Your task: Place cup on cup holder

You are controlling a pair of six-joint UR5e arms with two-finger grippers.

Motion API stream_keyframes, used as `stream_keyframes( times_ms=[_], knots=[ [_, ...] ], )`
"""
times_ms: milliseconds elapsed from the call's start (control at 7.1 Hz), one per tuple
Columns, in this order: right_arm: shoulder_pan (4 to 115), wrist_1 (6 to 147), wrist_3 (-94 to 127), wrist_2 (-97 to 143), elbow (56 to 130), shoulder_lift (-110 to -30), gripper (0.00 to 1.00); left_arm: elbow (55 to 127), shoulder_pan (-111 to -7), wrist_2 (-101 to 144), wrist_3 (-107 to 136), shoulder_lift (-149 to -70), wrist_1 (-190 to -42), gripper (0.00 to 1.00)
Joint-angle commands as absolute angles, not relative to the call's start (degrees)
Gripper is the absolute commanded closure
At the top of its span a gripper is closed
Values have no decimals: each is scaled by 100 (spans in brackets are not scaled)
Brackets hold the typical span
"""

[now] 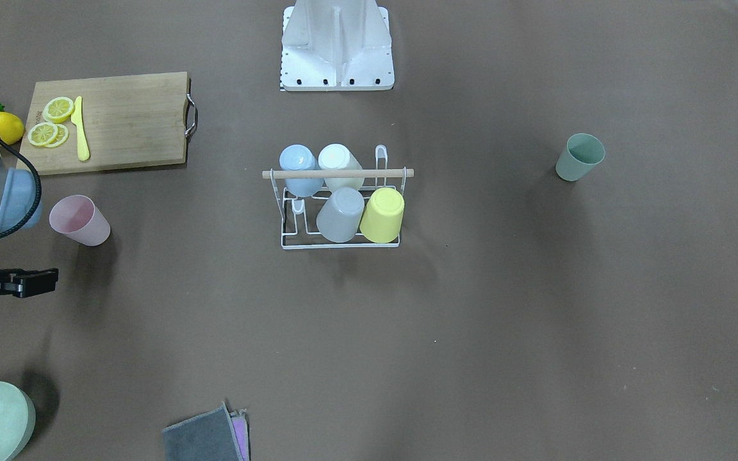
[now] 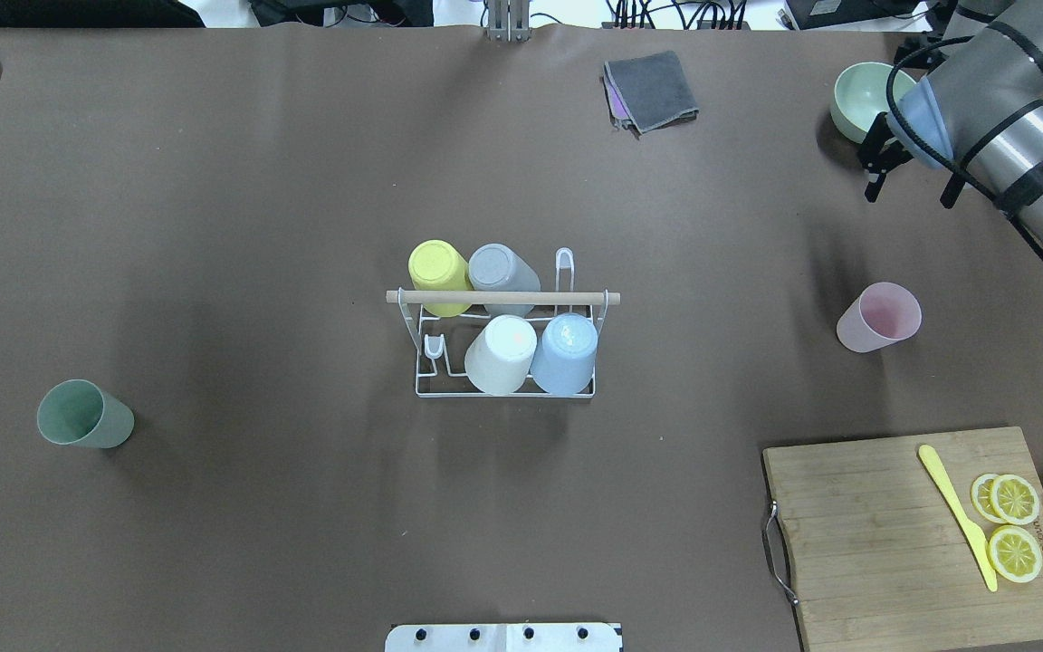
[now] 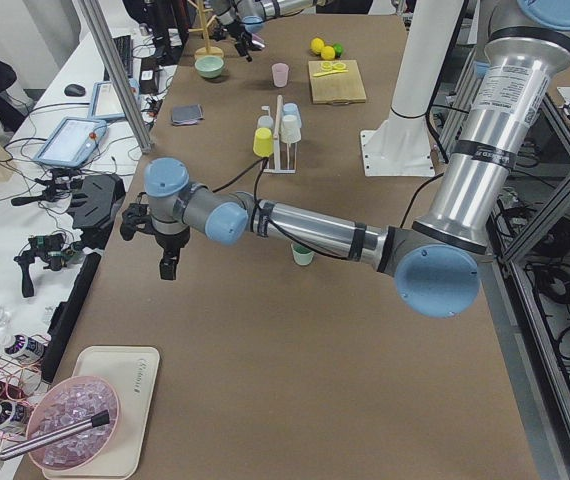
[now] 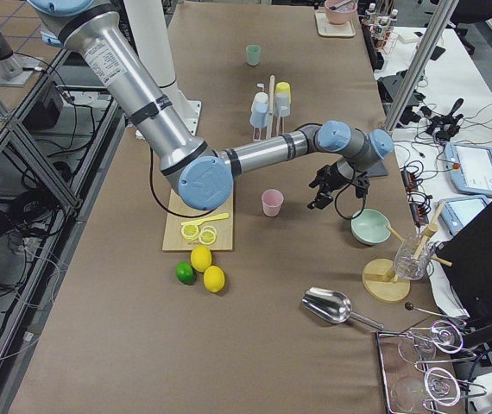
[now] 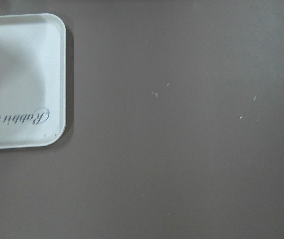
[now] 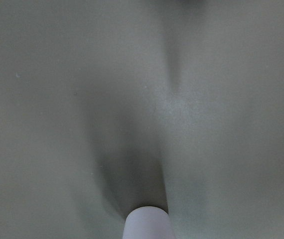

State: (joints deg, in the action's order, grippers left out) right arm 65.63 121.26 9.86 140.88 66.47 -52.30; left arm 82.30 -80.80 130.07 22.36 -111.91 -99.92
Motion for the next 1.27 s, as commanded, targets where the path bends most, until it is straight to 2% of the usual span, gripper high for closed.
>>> stream_keyframes(
  times_ms=[0,282,563,704,1127],
  knots=[
    [6346,12102,205,14211,6023,-5150,1,7282,-8095,12464,2162,-12546,-8976,2],
    [6136,12111,176,14221,5906,-5115,1,7128,-8139,12507,1857,-13294,-6902,3],
    [6117,12190,123,14387,5653,-5028,1,7111,-8043,12524,762,-13342,-5386,3],
    [6117,12408,123,14405,5617,-4975,1,7110,-7920,12516,321,-13316,-4927,2],
    [6074,12848,36,14405,5546,-4878,1,7093,-7375,13319,132,-13078,-4860,3]
  ],
)
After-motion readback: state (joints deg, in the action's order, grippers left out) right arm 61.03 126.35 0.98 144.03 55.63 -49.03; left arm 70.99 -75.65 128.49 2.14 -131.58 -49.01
